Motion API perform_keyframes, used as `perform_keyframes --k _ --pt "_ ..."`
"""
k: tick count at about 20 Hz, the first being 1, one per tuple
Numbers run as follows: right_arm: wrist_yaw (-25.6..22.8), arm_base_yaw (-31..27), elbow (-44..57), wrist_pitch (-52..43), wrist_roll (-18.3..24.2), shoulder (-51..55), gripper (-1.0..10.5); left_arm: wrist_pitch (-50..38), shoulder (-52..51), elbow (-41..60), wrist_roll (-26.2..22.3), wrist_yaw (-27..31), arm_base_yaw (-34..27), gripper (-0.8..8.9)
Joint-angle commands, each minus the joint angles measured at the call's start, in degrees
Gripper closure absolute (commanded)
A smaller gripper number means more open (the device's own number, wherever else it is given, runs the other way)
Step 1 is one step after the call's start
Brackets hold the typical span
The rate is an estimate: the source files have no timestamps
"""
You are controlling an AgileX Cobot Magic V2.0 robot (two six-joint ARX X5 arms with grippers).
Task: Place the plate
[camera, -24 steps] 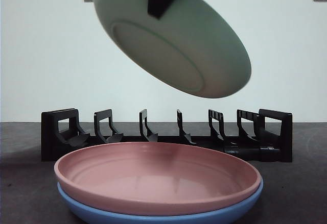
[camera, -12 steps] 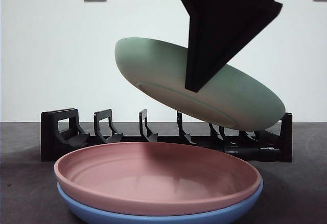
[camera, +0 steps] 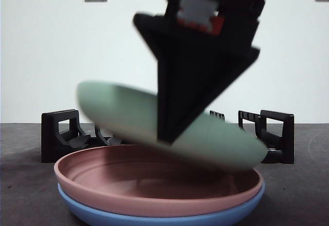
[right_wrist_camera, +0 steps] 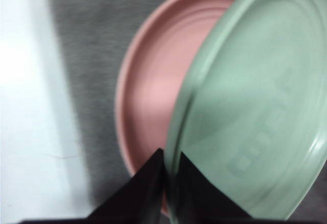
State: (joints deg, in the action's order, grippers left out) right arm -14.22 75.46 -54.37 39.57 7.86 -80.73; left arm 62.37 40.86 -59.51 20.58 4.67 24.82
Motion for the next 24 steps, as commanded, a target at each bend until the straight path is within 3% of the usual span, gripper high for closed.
perform_keyframes --k 1,9,11,17,19,24 --pt "1.4 1.0 -0.7 -0.3 0.3 -3.0 9.3 -0.4 0.3 -1.2 0.0 0.5 0.2 5.04" --pt "5.1 1.1 -0.7 0.0 0.3 -5.4 9.3 -0.2 0.3 -1.2 0.0 0.5 0.2 5.04" --pt "5.8 1.2 -0.7 0.1 0.0 -5.4 8.6 -0.2 0.3 -1.2 0.0 0.5 0.2 5.04" --pt "7.9 1.2 -2.2 0.5 -5.9 -5.3 6.7 -0.2 0.3 -1.2 0.0 0.5 0.2 5.04" --pt "10.2 1.2 -5.0 1.8 -8.0 -5.0 6.6 -0.2 0.3 -1.2 0.0 0.5 0.2 5.04" --pt "10.3 1.0 -14.2 4.5 -13.5 -1.4 6.6 -0.3 0.3 -1.2 0.0 0.4 0.2 5.04"
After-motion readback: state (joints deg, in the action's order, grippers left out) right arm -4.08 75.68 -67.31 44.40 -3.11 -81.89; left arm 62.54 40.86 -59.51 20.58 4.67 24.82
